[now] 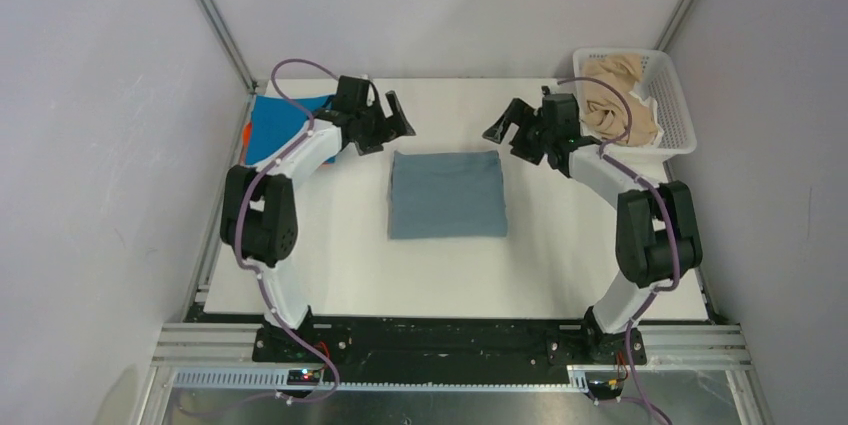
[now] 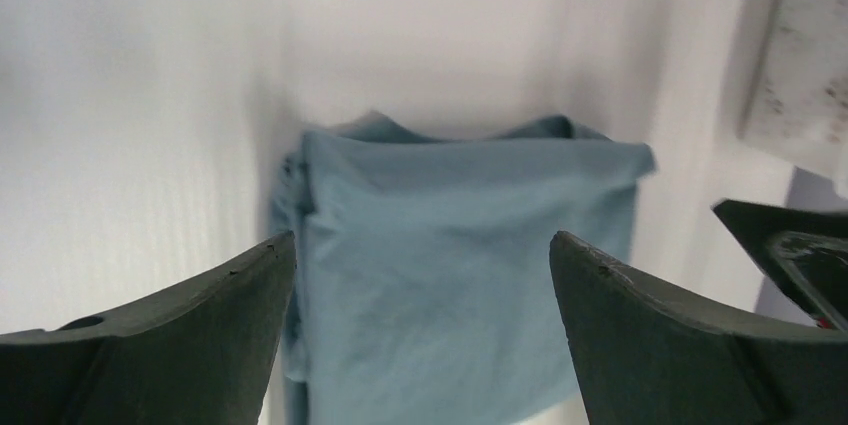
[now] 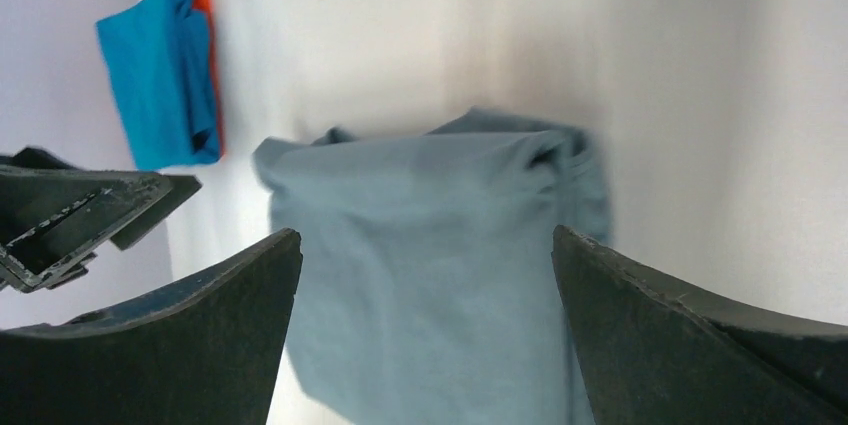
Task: Fold and stack the t-shirts
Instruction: Fold the long partially folded tshirt into a neat square, then smooth out wrinkles on the folded tshirt
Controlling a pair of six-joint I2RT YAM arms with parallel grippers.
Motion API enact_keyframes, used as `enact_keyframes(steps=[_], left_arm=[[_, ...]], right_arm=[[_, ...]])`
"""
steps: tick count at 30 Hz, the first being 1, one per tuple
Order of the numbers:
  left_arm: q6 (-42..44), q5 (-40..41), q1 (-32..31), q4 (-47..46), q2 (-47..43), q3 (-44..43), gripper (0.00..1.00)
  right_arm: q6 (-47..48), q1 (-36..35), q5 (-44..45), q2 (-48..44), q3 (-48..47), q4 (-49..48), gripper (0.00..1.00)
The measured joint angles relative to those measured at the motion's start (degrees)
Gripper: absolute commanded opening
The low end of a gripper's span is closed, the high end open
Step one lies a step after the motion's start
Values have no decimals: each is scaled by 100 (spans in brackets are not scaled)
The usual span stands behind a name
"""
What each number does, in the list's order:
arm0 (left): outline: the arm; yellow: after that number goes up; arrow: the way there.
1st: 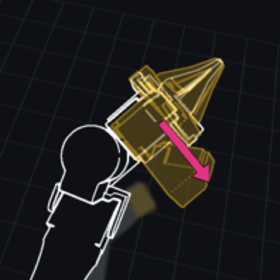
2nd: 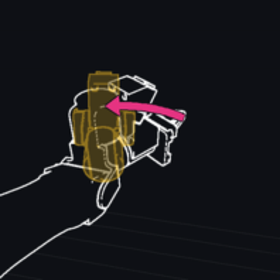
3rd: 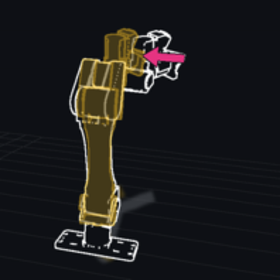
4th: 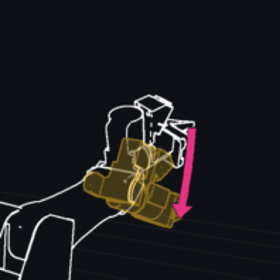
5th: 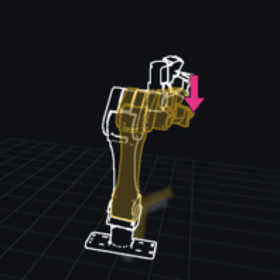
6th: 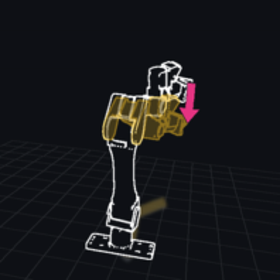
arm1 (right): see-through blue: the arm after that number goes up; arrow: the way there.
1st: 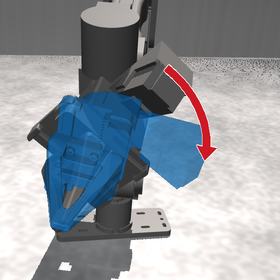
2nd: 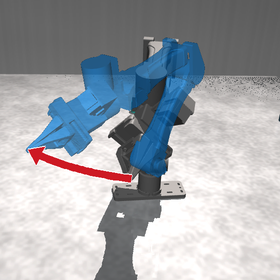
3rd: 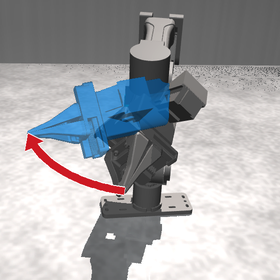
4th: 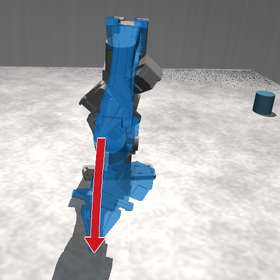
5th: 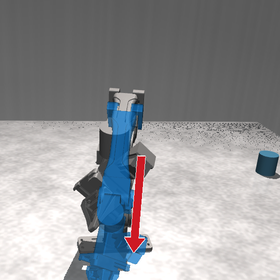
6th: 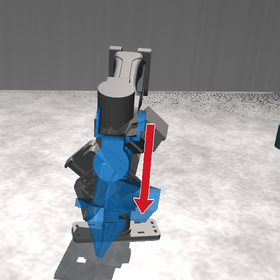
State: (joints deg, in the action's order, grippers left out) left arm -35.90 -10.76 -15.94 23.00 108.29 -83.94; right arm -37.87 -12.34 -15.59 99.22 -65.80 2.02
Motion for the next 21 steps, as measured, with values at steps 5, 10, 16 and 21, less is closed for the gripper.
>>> enact_keyframes(steps=[5,10,16,21], left_arm=[[-7,-122,-428,-96,-420,142,100],[-13,-186,-649,-101,-15,127,100],[-116,254,-610,-37,927,-223,100],[-271,568,-605,-2,1305,-612,100]], right_arm=[[-46,-389,-278,-212,28,-164,99],[-350,-457,-535,376,57,-723,99],[-651,-411,-481,1349,-35,-1320,99],[-909,-365,-487,1884,-487,-1657,99]])
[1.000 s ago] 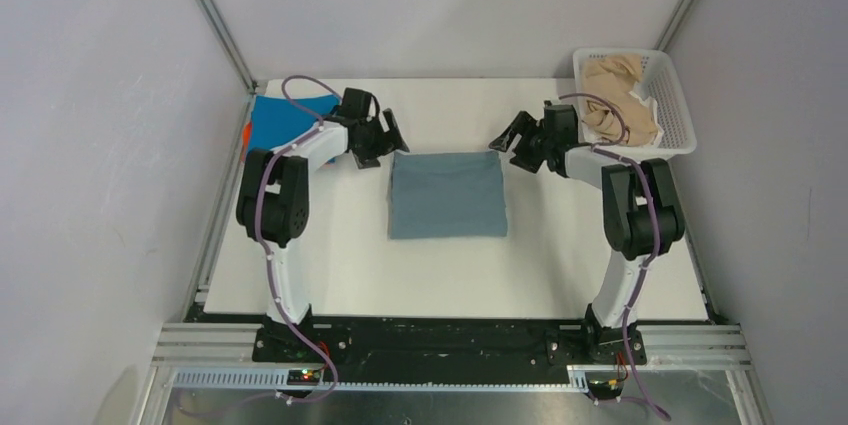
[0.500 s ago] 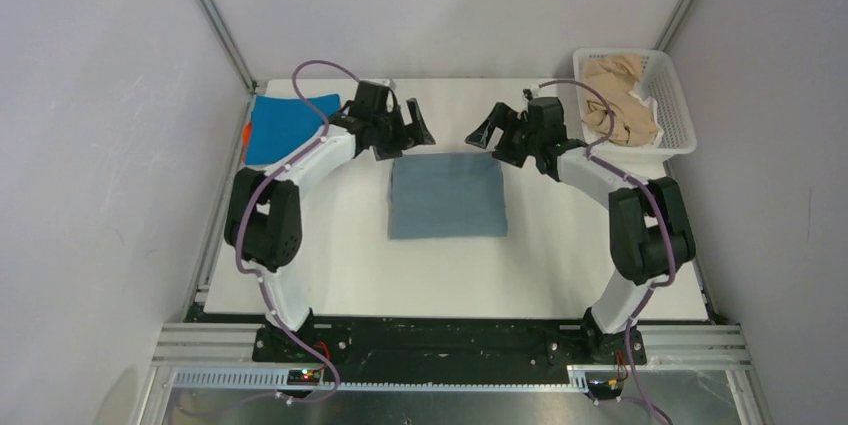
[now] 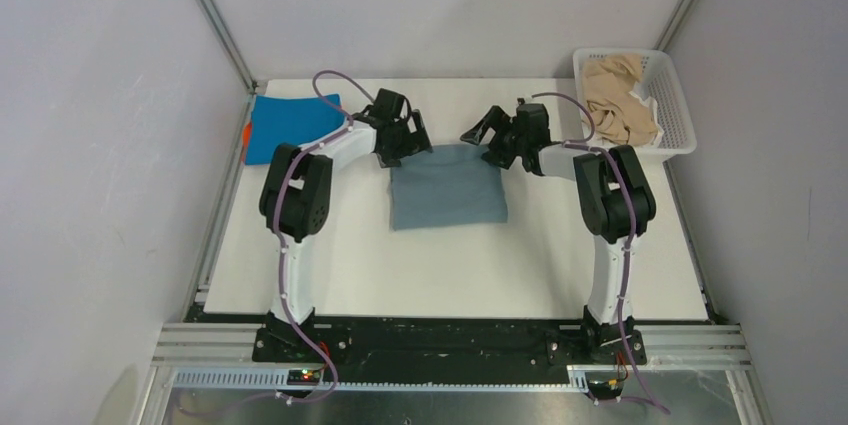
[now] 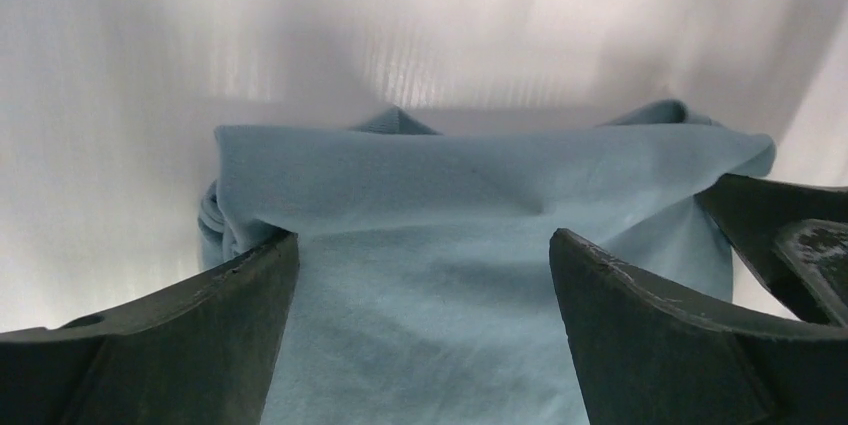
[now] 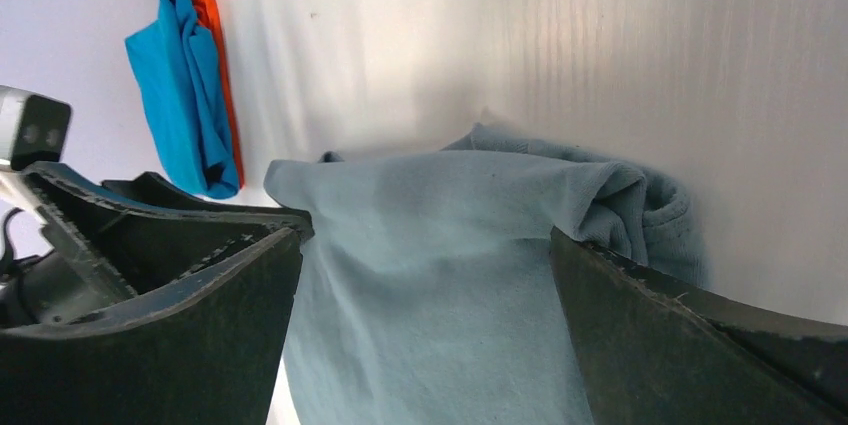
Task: Fold and stack the t-shirts
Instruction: Smooth out wrinkles on the folded tshirt
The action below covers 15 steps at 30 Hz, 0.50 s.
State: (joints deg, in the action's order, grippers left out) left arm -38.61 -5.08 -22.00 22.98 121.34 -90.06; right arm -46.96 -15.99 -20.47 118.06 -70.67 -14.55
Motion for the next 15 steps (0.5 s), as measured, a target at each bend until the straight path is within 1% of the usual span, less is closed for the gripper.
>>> enact_keyframes(steps=[4,7,10,15], left_arm=[[-94,83,4,-31,90,-61,100],[-111,133,-7,-168,4,103,100],[-146,208,-57,-376,-238,503,100],[-177,503,-293,-407,-946,1469,100]], right_arm=[[-160,24,-37,76,-72,2,99],[-170,0,46,37,-72,101,99],[-92,-129,319,-232,63,498,99],[9,-468,603,-992,800,1045,99]])
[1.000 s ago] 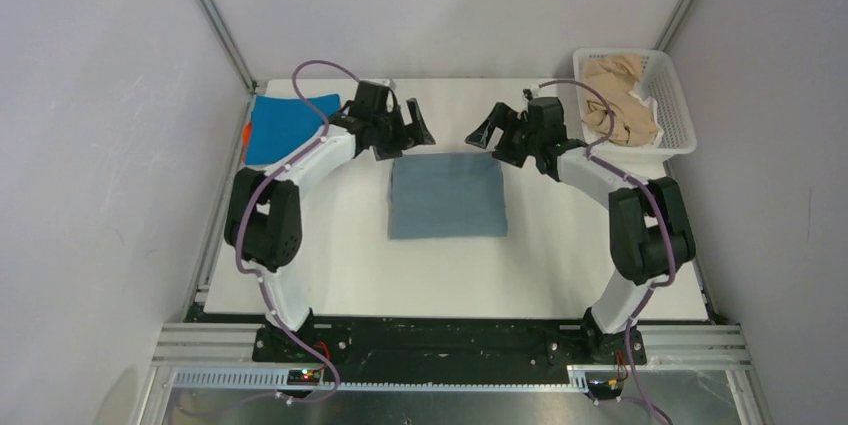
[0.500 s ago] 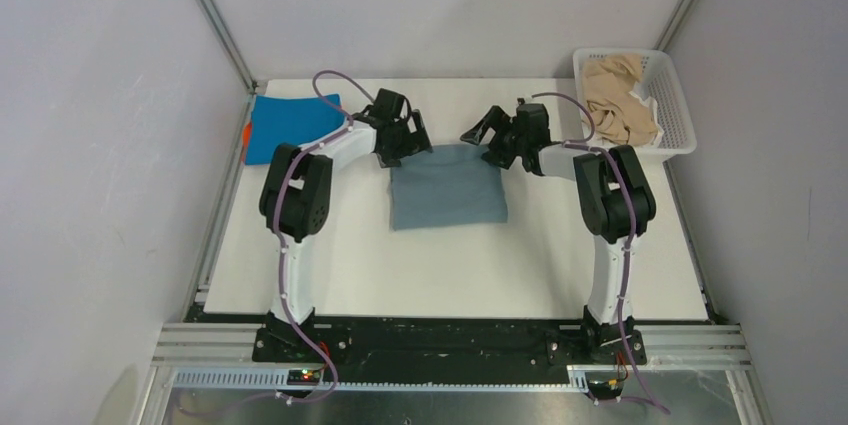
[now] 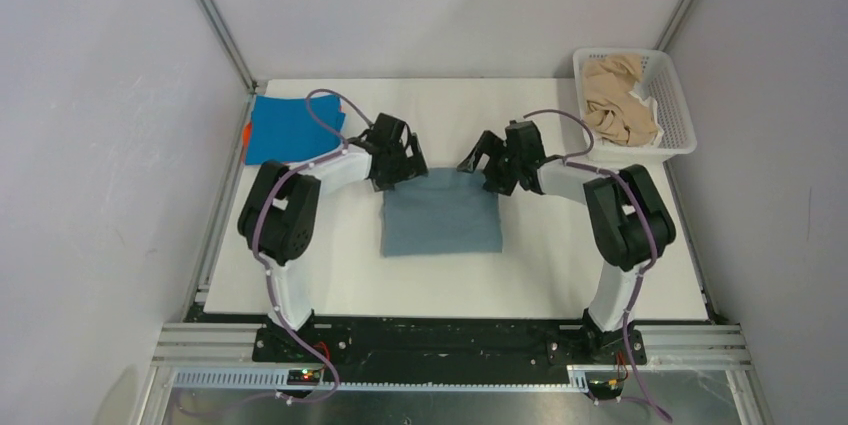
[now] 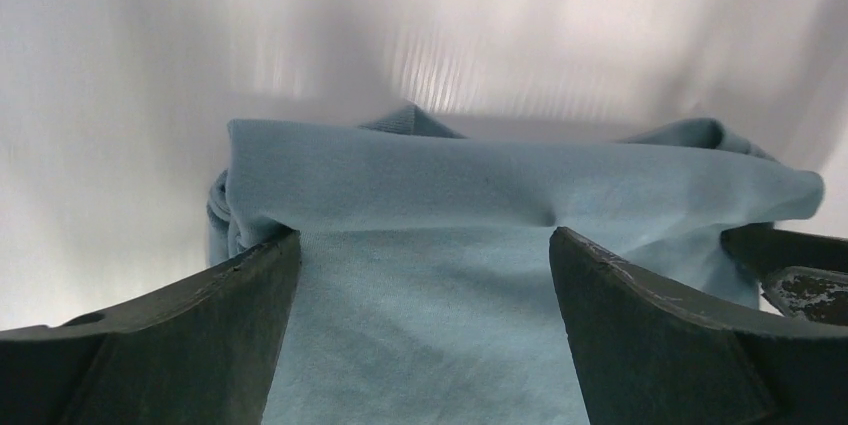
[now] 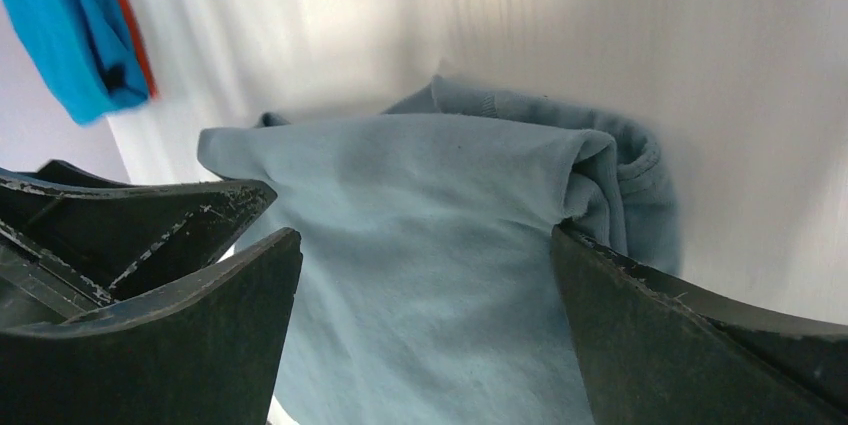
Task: Fold and stack the t-shirts
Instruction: Smooth out wrinkles on the folded tshirt
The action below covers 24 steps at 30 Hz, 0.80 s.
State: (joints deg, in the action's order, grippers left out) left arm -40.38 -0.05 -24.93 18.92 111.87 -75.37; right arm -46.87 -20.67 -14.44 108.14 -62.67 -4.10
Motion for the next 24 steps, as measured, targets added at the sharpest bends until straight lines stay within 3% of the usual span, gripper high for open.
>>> enact_keyframes(steps=[7,12,18,24], left_arm=[[37,474,-323,352,-938,911,100],[57,603,-319,518,-2033,1180,100],[22,457,-898,249,-3407,1840,100],[-308,136,-1609,-544,-3657,3574,100]], right_arm=[[258,-175,334,-940,476,925,99],[496,-376,737,-2131,570,1416,99],[459,-1113,437,-3355,1499,951,99],[186,-1346,83,-3239,2833,365,99]])
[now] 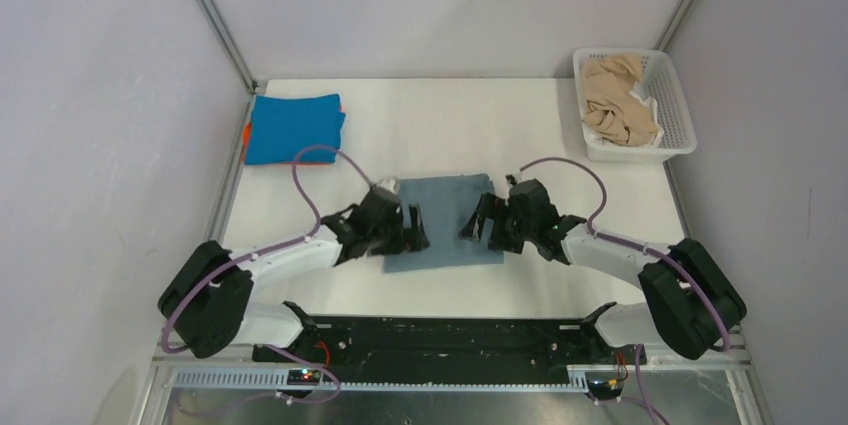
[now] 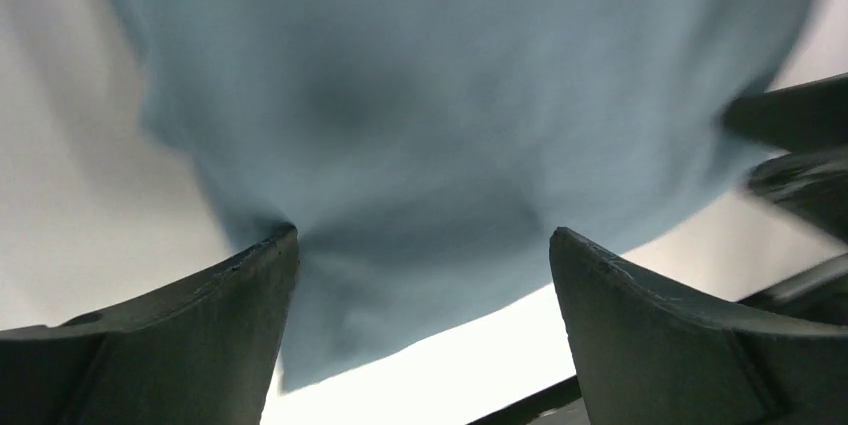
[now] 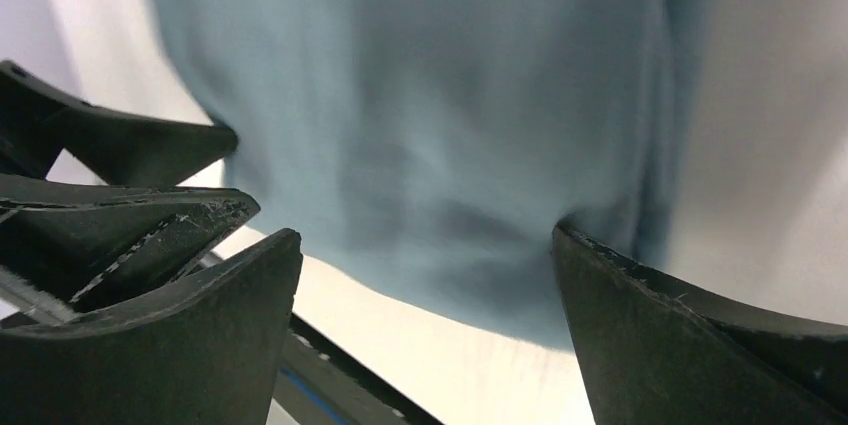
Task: Fold and stack the t-shirts
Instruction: Smooth out wrinkles on the folded tshirt
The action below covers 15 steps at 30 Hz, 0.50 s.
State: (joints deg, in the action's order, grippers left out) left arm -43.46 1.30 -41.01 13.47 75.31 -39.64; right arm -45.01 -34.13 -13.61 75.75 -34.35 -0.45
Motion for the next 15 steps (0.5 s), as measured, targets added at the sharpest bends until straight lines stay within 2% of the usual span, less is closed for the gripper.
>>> enact_keyframes(steps=[3,8,11,15], left_arm=[[-210,-70,-44,-404,-111,769,100],[-356,11,-37,-1021,-433,1213,100],[-409,48,-37,-1102,-527,1300,100],[-407,74,-37,-833,-1054,1456,100]], right_arm=[[-125,46,-83,120,457,-306,99],[-278,205,-175,24,732,-807,99],[-275,227,-155,-195,839,-758,99],[-227,245,33,-988,938,-254,99]])
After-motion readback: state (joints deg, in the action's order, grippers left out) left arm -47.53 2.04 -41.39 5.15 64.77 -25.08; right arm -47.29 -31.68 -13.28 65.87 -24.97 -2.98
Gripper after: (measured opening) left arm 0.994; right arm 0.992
